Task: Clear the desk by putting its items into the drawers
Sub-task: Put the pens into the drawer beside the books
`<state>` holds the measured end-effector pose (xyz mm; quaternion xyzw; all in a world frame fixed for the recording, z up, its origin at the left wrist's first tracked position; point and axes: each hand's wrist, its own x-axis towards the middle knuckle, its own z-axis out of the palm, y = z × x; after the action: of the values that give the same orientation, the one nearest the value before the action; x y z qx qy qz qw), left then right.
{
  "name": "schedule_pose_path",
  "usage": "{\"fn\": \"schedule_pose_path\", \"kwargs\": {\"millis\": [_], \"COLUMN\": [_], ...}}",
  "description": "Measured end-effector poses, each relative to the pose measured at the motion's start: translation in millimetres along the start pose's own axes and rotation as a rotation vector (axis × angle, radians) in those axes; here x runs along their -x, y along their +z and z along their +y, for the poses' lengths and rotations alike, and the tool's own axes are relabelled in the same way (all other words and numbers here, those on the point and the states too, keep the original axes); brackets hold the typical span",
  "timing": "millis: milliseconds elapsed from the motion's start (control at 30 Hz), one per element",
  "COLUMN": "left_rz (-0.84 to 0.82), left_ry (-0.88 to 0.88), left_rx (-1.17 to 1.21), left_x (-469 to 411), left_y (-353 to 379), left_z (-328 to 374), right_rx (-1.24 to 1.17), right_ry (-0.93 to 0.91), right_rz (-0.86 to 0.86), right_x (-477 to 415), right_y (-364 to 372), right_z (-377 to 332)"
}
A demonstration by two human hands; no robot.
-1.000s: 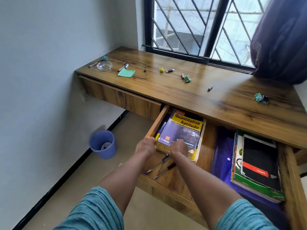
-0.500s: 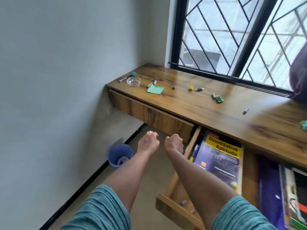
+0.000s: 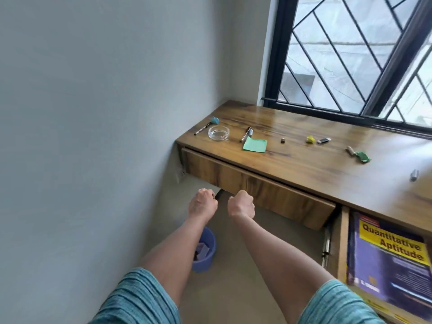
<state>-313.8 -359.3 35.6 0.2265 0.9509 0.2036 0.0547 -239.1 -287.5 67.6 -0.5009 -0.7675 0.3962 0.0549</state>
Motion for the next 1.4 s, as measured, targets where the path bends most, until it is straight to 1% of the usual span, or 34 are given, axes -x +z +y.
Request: {"fn": "schedule_pose_path", "kwargs": {"millis": [167, 333, 467, 600, 733, 833, 867, 967, 1067, 1167, 1267, 1300, 1400], "left_rz": [0.001, 0.041, 0.045, 0.003, 0.025, 0.018, 0.011, 0.012, 0.032, 0.01, 0.037, 0.062, 0.055], "left_ry": [-0.004, -0.007, -0.094, -0.134, -0.163, -0.262, -0.291, -0.293, -0.33, -0.338, -0.322, -0.316, -0.289], "left_rx": [0.013, 0.042, 0.017, -0.036, -0.048, -0.009, 0.009, -0.005, -0.012, -0.091, -0.062, -0.039, -0.031], "left_x": [-54, -142, -223, -302, -371, -411, -420, -437, -443, -442, -430, -425, -413], "left_y": [-5, -14, -20, -16, -10, -4, -3, 4, 5, 6, 0, -4, -10], "left_z": [-5, -12, -18, -18, -10, -4, -3, -2, -2, -3, -2, -2, 0], "right_rx": [0.037, 0.069, 0.101, 0.176, 0.233, 0.317, 0.35, 0.423, 0.457, 0.492, 0.424, 0.391, 0.296], "right_ry": [-0.064, -0.123, -0.172, -0.267, -0.289, -0.318, -0.328, -0.334, -0.327, -0.238, -0.137, -0.142, -0.163], "right_rz": [0.03, 0.081, 0.095, 0.11, 0.11, 0.097, 0.103, 0.12, 0.141, 0.208, 0.201, 0.192, 0.155], "right_x": [-43, -123, -196, -266, -329, -358, -365, -378, -385, -386, -381, -379, -376], "right_y": [16, 28, 32, 35, 38, 44, 46, 52, 56, 58, 55, 53, 47], "right_z": [-30, -70, -102, -129, -150, -159, -162, -169, -174, -175, -178, -179, -181]}}
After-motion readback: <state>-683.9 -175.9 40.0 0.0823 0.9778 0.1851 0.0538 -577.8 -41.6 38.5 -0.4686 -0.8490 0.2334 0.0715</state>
